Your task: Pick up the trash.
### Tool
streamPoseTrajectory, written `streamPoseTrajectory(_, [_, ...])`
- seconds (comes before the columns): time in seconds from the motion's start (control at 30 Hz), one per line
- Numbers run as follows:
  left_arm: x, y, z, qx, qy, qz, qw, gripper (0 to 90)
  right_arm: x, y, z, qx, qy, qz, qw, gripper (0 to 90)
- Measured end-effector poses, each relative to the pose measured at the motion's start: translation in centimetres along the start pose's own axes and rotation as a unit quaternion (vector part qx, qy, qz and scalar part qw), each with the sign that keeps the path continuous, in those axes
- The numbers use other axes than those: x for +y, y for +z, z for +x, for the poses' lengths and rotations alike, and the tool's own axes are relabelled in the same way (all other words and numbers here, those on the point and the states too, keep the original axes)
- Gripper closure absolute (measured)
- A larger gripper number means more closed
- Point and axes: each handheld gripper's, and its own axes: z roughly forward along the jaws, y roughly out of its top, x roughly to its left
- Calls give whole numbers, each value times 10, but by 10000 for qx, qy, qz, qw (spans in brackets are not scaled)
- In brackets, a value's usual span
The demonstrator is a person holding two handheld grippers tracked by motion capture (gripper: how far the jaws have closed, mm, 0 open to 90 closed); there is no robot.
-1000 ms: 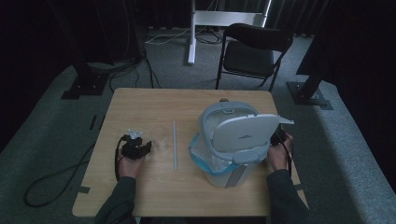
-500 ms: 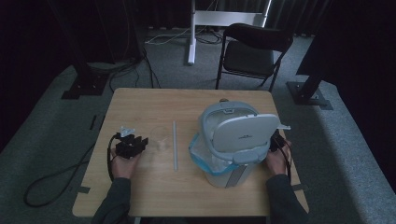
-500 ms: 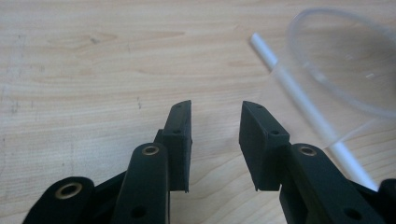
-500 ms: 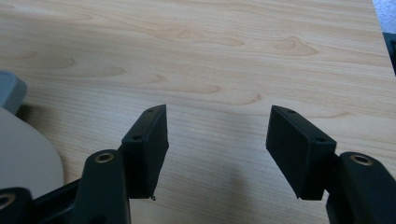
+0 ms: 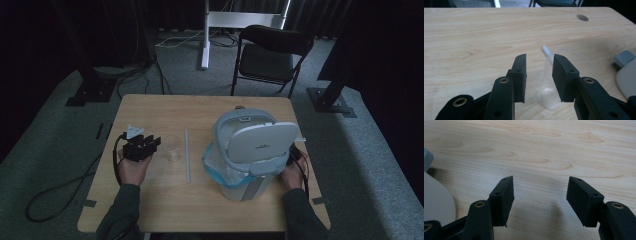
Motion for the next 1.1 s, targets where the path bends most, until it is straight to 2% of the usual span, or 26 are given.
streamPoseTrajectory(0.23, [0, 10, -4, -80, 62, 220, 9997, 650, -4, 3, 0, -8, 21, 34, 10000, 377])
streamPoseTrajectory(0.43, [-6, 15, -5, -155, 105, 485, 9986, 674, -5, 5, 0, 23, 61, 58, 10000, 377])
streamPoseTrajectory(0.5, [-7, 16, -5, -189, 91, 505, 9985, 692, -7, 7, 0, 45, 71, 102, 9999, 377])
streamPoseTrajectory(0.63, [-13, 14, -4, -243, 116, 566, 9980, 736, -8, 7, 0, 44, 53, 103, 9999, 377])
streamPoseTrajectory(0.87, [-27, 6, -4, -221, 364, 657, 9969, 824, -10, 9, -2, 36, 56, 132, 9999, 376])
streamPoseTrajectory(1.1, [-44, -3, -3, -220, 532, 757, 9955, 820, -9, 10, -3, 50, 23, 125, 9999, 373])
